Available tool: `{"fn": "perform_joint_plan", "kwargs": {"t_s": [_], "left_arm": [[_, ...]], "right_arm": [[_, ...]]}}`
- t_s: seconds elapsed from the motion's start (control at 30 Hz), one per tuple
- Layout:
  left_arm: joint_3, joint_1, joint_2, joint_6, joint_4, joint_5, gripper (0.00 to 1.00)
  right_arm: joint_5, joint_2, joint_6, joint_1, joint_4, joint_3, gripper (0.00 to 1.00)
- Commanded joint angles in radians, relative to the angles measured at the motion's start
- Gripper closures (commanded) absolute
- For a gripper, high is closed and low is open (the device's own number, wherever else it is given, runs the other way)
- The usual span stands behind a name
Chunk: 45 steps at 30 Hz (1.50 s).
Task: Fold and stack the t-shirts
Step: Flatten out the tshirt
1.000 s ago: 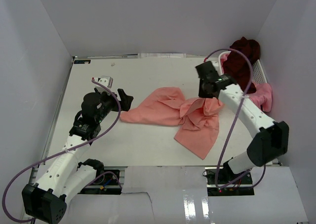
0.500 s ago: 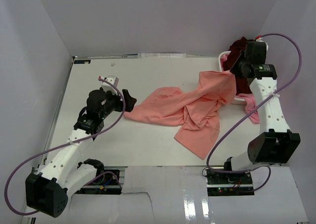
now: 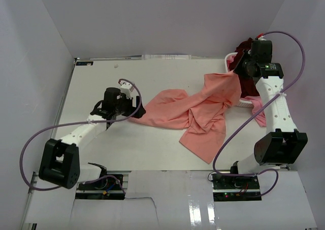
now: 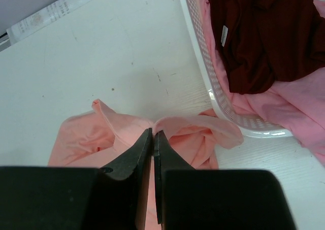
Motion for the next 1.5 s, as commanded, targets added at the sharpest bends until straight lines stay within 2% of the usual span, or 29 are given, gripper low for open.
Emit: {"fn": "perform_joint_plan", "kwargs": {"t_s": [0.0,0.17,0.37,0.77,1.07,1.2,1.3,1.33,1.4,1.47], "left_arm": [[0.102,0.062,0.102,-0.036,-0.074,0.105,0.02],[0.13,0.159,0.182,-0.118,-0.068,0.136,0.02],[0.185,0.234,0.242,-0.219,-0.146,0.118,0.04],[0.183,0.268,0.348,-0.285,-0.191,0.282,0.1],[0.182,0.283,0.403,-0.294,-0.179,0.285,0.14],[0.2,0.288,0.434,-0.306,-0.159,0.284,0.25],[0.232,0.291,0.46,-0.307,-0.157,0.297,0.42],[0.24,0.292,0.483,-0.316,-0.156,0.314,0.51],[0.255,0.294,0.503,-0.322,-0.154,0.323,0.55],[0.272,0.295,0.514,-0.325,-0.154,0.29,0.51]], "right_arm": [[-0.004,-0.017,-0.028,-0.003,0.002,0.054,0.92],[-0.032,-0.023,-0.026,-0.003,0.0,0.041,0.92],[-0.052,-0.025,-0.028,-0.003,0.01,0.019,0.92],[-0.044,-0.028,-0.029,-0.003,0.008,0.016,0.92],[-0.044,-0.029,-0.029,-0.003,0.008,0.014,0.92],[-0.041,-0.028,-0.032,-0.003,0.008,0.016,0.92],[-0.044,-0.028,-0.031,-0.003,0.01,0.01,0.92],[-0.047,-0.028,-0.031,-0.003,0.011,0.01,0.92],[-0.05,-0.029,-0.031,-0.003,0.014,0.005,0.92],[-0.053,-0.031,-0.031,-0.003,0.016,0.002,0.92]]}}
